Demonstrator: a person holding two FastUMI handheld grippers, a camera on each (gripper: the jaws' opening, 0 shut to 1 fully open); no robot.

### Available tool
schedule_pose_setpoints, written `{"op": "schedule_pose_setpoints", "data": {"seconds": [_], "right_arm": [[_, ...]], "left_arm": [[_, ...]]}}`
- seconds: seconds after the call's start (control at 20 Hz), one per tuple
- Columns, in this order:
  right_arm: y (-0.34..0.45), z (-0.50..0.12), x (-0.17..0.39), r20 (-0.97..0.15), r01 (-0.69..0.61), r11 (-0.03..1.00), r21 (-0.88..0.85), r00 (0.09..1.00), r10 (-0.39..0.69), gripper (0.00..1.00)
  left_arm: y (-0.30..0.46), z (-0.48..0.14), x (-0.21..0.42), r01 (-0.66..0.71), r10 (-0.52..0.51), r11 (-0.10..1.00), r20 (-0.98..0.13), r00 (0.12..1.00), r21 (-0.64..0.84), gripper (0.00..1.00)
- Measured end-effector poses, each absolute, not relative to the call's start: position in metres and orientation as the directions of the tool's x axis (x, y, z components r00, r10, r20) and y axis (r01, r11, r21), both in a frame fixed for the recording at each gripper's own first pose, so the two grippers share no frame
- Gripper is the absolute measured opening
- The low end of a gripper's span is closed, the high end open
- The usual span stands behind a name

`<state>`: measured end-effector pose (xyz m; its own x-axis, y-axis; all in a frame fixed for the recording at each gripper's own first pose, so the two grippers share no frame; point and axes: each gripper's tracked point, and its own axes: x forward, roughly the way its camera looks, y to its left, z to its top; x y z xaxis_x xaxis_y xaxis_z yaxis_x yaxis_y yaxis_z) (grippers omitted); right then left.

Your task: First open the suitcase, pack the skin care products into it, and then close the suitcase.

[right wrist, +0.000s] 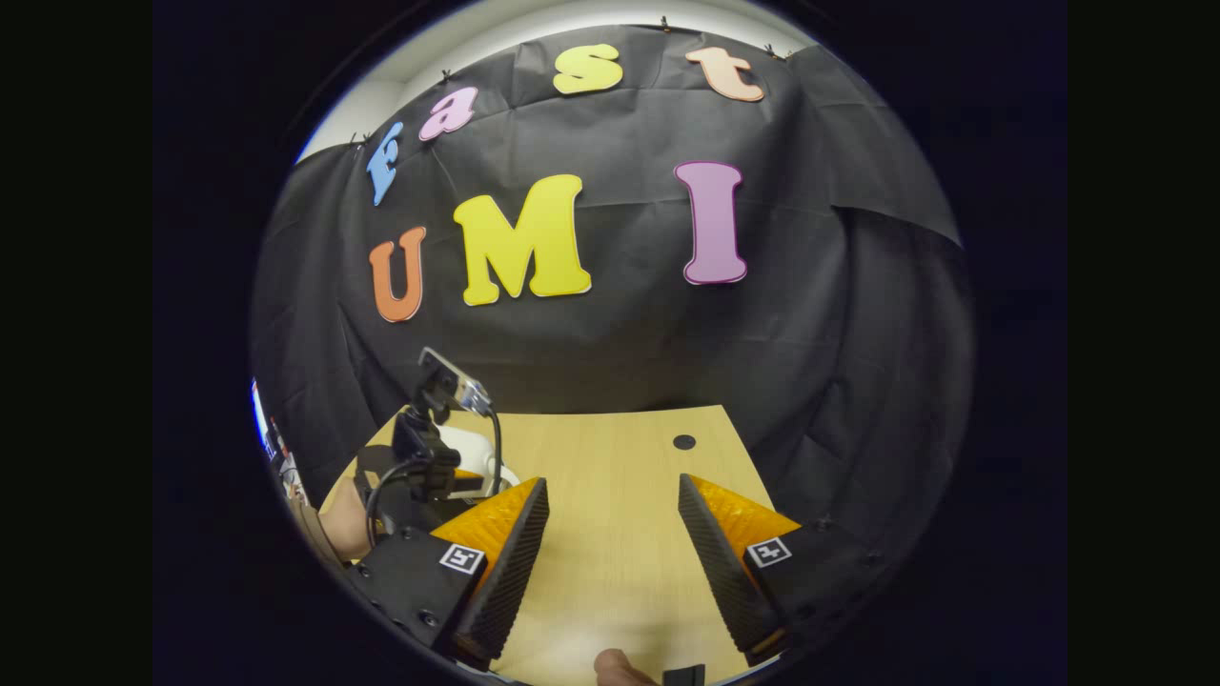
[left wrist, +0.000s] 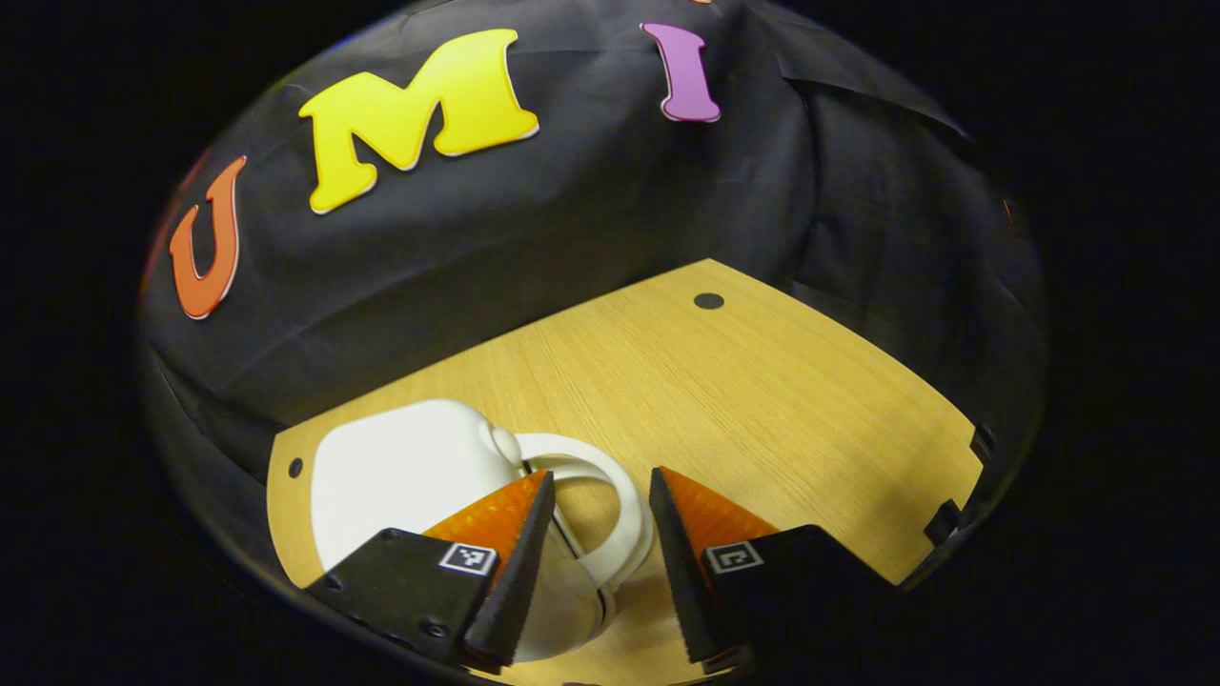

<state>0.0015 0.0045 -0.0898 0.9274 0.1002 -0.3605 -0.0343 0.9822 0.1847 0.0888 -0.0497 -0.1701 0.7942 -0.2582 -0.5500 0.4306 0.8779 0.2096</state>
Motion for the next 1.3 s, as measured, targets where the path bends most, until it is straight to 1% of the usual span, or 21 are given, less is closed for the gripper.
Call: {"op": "schedule_pose_setpoints", "data": {"seconds": [0.05,0.15,0.2,0.3,0.35,0.4,0.45,0.5,0.55,0.65,0.8,0.85,0.9,0.95,1.05,1.1,1.15,1.2,1.25,1.3], "right_arm": [[0.008,-0.087,0.004,-0.36,-0.028,0.983,0.181,0.928,0.093,0.81],[0.016,-0.076,0.01,-0.342,-0.022,0.985,0.173,0.936,0.081,0.81],[0.016,-0.071,0.013,-0.334,-0.007,0.988,0.152,0.941,0.058,0.81],[0.024,-0.055,0.019,-0.301,0.001,0.992,0.128,0.953,0.038,0.81],[0.03,-0.049,0.021,-0.293,0.003,0.991,0.132,0.956,0.036,0.77],[0.039,-0.043,0.023,-0.282,-0.002,0.989,0.146,0.958,0.044,0.81],[0.047,-0.038,0.025,-0.275,-0.002,0.989,0.151,0.96,0.044,0.81],[0.056,-0.033,0.026,-0.263,-0.008,0.988,0.151,0.964,0.048,0.77],[0.065,-0.029,0.027,-0.25,-0.015,0.99,0.143,0.967,0.051,0.81],[0.081,-0.018,0.028,-0.224,-0.018,0.993,0.118,0.973,0.045,0.81],[0.105,-0.002,0.022,-0.187,-0.02,0.995,0.101,0.982,0.039,0.81],[0.112,0.004,0.018,-0.169,-0.022,0.995,0.097,0.985,0.038,0.85],[0.118,0.009,0.015,-0.152,-0.021,0.996,0.09,0.988,0.035,0.81],[0.122,0.014,0.011,-0.137,-0.017,0.996,0.083,0.99,0.029,0.81],[0.132,0.015,0.003,-0.128,-0.019,0.997,0.071,0.991,0.028,0.81],[0.135,0.015,0.001,-0.129,-0.021,0.998,0.065,0.991,0.03,0.77],[0.139,0.015,0.0,-0.132,-0.023,0.998,0.059,0.991,0.031,0.77],[0.141,0.014,0.0,-0.136,-0.019,0.998,0.053,0.99,0.026,0.81],[0.143,0.014,0.0,-0.141,-0.018,0.999,0.052,0.99,0.025,0.77],[0.145,0.014,0.001,-0.141,-0.016,0.998,0.053,0.99,0.024,0.81]], "left_arm": [[-0.046,-0.153,0.089,0.414,-0.256,0.885,-0.517,0.817,0.215,0.72],[-0.031,-0.117,0.086,0.365,-0.23,0.9,-0.456,0.86,0.236,0.93],[-0.021,-0.1,0.081,0.334,-0.204,0.91,-0.432,0.878,0.248,0.98],[-0.003,-0.064,0.071,0.25,-0.15,0.935,-0.359,0.921,0.252,0.99],[0.006,-0.043,0.062,0.21,-0.13,0.949,-0.314,0.941,0.236,0.99],[0.016,-0.022,0.054,0.168,-0.106,0.961,-0.268,0.958,0.222,0.99],[0.029,-0.004,0.048,0.127,-0.08,0.971,-0.224,0.971,0.203,0.99],[0.042,0.013,0.043,0.099,-0.066,0.979,-0.179,0.982,0.178,0.99],[0.056,0.028,0.042,0.077,-0.056,0.986,-0.144,0.988,0.148,0.99],[0.078,0.047,0.027,0.031,-0.02,0.994,-0.1,0.995,0.108,0.98],[0.113,0.06,0.008,-0.033,0.037,0.997,-0.068,0.997,0.066,0.99],[0.119,0.061,0.003,-0.048,0.051,0.997,-0.064,0.997,0.052,0.99],[0.121,0.057,-0.005,-0.052,0.055,0.998,-0.068,0.996,0.041,0.99],[0.128,0.051,-0.014,-0.048,0.051,0.998,-0.078,0.996,0.042,1.0],[0.129,0.037,-0.024,-0.027,0.032,0.998,-0.092,0.995,0.053,0.99],[0.128,0.031,-0.027,-0.014,0.02,0.998,-0.101,0.995,0.057,0.99],[0.128,0.03,-0.03,-0.003,0.01,0.998,-0.101,0.995,0.064,0.99],[0.126,0.029,-0.03,0.01,-0.002,0.997,-0.102,0.995,0.073,0.99],[0.129,0.031,-0.032,0.016,-0.007,0.996,-0.108,0.994,0.084,0.99],[0.129,0.033,-0.032,0.021,-0.011,0.996,-0.102,0.995,0.089,0.99]]}}
